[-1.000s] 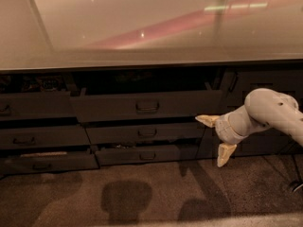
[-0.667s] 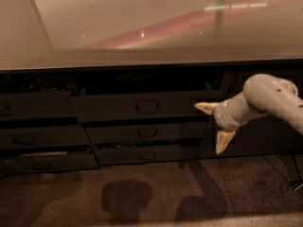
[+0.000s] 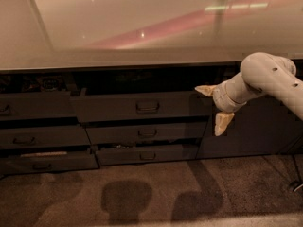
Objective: Open top drawer
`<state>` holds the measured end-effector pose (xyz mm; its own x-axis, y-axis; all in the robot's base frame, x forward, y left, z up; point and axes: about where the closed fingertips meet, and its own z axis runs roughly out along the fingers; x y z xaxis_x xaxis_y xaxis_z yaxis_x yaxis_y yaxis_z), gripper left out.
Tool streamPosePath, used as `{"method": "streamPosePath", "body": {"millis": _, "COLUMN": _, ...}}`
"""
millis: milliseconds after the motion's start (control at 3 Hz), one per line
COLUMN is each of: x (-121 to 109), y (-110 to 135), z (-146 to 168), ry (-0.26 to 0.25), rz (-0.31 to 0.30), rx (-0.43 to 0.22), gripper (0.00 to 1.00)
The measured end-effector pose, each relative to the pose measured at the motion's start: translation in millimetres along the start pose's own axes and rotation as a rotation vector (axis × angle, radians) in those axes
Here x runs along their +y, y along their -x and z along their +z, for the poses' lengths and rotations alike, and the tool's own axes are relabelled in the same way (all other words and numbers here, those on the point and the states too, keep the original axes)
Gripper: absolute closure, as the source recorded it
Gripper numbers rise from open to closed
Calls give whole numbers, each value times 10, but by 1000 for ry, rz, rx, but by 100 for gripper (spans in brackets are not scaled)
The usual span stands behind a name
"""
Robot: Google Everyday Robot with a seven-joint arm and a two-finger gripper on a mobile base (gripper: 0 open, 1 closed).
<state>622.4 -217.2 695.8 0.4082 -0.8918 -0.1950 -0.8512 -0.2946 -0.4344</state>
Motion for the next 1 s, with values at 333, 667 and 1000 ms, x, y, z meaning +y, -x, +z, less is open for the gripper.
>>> {"method": "streamPosePath", "body": {"millis": 333, "x": -48, "y": 16, "z": 45, "ry": 2, "rz": 22, "rx": 72, "gripper": 0}}
{"method": "streamPosePath", "body": {"millis": 667, "x": -20, "y": -5, "z": 85, "ry": 7, "rz": 76, "rx": 89, "gripper": 0}}
{"method": "streamPosePath", "body": {"millis": 1000, "x": -20, "y": -6, "z": 86, "ry": 7, "rz": 76, "rx": 89, "gripper": 0}}
